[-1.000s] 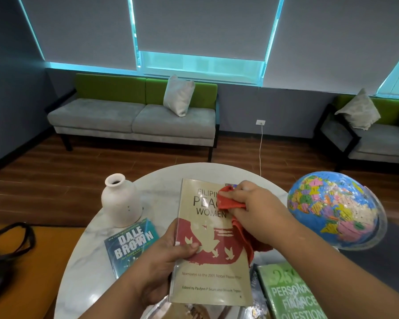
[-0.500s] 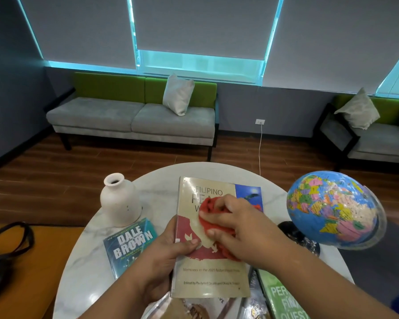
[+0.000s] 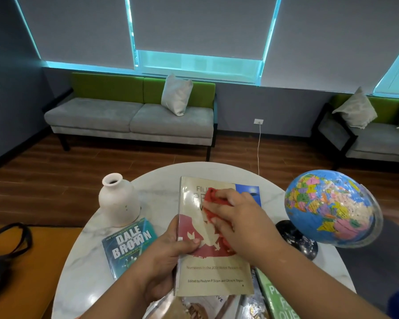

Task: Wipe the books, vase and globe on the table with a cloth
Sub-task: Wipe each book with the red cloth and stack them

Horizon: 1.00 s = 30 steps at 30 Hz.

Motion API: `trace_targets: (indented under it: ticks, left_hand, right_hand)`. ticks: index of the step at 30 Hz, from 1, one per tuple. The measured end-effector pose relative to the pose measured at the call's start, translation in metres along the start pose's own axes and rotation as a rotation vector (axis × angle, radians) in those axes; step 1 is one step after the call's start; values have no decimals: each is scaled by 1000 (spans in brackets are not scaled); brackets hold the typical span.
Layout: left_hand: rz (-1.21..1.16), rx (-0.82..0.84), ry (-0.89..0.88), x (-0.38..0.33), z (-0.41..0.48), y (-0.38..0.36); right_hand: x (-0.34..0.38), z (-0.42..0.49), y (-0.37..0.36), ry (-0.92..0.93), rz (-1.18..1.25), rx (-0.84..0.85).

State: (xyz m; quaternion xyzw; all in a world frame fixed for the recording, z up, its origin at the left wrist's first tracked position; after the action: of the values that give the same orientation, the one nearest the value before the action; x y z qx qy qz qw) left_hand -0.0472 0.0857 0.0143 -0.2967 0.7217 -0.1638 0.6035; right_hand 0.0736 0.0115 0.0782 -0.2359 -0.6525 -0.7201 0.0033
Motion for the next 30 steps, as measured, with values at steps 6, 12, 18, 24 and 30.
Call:
trace_targets:
  ticks: [6, 12, 18, 24, 30]
  left_hand:
    - [-60, 20, -53, -8, -4, 3]
    - [-62, 103, -61, -7, 0, -5]
    - [-45, 92, -22, -2, -2, -2]
    - [-270, 25, -47, -11, -5, -15]
    - [-278, -155, -208, -17, -2, 1]
  right_hand:
    - [1, -6, -8, 104, -43, 168]
    - [24, -1, -12, 150, -37, 103]
    - [0, 0, -7, 92, 5, 108]
    - [33, -11, -22, 193, -29, 47]
    - [14, -25, -33, 155, 70, 31]
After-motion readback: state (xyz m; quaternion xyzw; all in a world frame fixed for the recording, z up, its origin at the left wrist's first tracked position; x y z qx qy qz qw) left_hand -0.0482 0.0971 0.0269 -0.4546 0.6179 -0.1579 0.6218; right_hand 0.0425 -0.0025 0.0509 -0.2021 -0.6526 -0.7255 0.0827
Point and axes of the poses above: each hand's wrist, its own z-axis towards the middle knuckle, its own y-axis out of the back of the hand, x = y × z, the point moved 6 cm from there along z, towards the middle knuckle, and after that the axes turned 12 degrees about x, right-handed, at the moved point
